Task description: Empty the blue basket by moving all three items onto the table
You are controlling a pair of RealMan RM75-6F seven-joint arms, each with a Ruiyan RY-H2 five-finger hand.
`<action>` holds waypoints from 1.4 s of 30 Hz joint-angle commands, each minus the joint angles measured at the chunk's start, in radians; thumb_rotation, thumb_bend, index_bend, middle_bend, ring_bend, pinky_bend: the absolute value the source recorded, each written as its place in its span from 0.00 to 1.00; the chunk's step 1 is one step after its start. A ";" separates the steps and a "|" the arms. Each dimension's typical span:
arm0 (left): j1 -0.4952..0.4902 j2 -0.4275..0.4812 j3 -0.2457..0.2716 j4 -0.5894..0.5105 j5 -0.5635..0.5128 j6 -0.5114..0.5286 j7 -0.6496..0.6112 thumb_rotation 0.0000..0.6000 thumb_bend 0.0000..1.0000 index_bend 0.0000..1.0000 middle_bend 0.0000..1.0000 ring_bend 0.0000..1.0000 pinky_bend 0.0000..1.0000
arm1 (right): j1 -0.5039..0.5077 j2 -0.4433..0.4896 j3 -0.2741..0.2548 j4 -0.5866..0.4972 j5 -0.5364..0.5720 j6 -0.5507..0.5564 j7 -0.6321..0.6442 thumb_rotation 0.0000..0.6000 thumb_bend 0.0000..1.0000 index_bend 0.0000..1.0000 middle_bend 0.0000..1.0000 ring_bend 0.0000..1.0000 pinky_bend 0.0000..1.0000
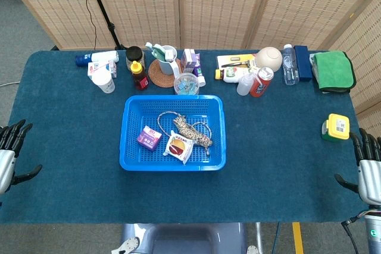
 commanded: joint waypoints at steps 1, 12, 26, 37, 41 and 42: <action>0.005 0.006 -0.007 0.003 0.018 -0.018 -0.010 1.00 0.18 0.00 0.00 0.00 0.00 | -0.002 0.001 -0.002 -0.004 -0.003 0.001 -0.004 1.00 0.00 0.00 0.00 0.00 0.00; 0.017 0.005 -0.023 -0.020 0.049 -0.050 0.021 1.00 0.18 0.00 0.00 0.00 0.00 | -0.007 0.012 -0.007 -0.023 -0.018 0.004 0.007 1.00 0.00 0.00 0.00 0.00 0.00; -0.305 0.043 -0.182 -0.191 0.096 -0.420 0.206 1.00 0.18 0.00 0.00 0.00 0.00 | -0.013 0.037 0.010 -0.032 0.013 -0.005 0.052 1.00 0.00 0.00 0.00 0.00 0.00; -0.603 -0.152 -0.292 -0.100 -0.067 -0.752 0.389 1.00 0.18 0.00 0.00 0.00 0.01 | -0.002 0.043 0.039 -0.008 0.086 -0.048 0.078 1.00 0.00 0.00 0.00 0.00 0.00; -0.668 -0.217 -0.307 -0.068 -0.156 -0.804 0.461 1.00 0.19 0.00 0.00 0.00 0.02 | 0.004 0.043 0.046 0.003 0.108 -0.069 0.083 1.00 0.00 0.00 0.00 0.00 0.00; -0.683 -0.231 -0.308 -0.056 -0.179 -0.816 0.480 1.00 0.19 0.00 0.00 0.00 0.02 | 0.005 0.042 0.047 0.006 0.112 -0.073 0.085 1.00 0.00 0.00 0.00 0.00 0.00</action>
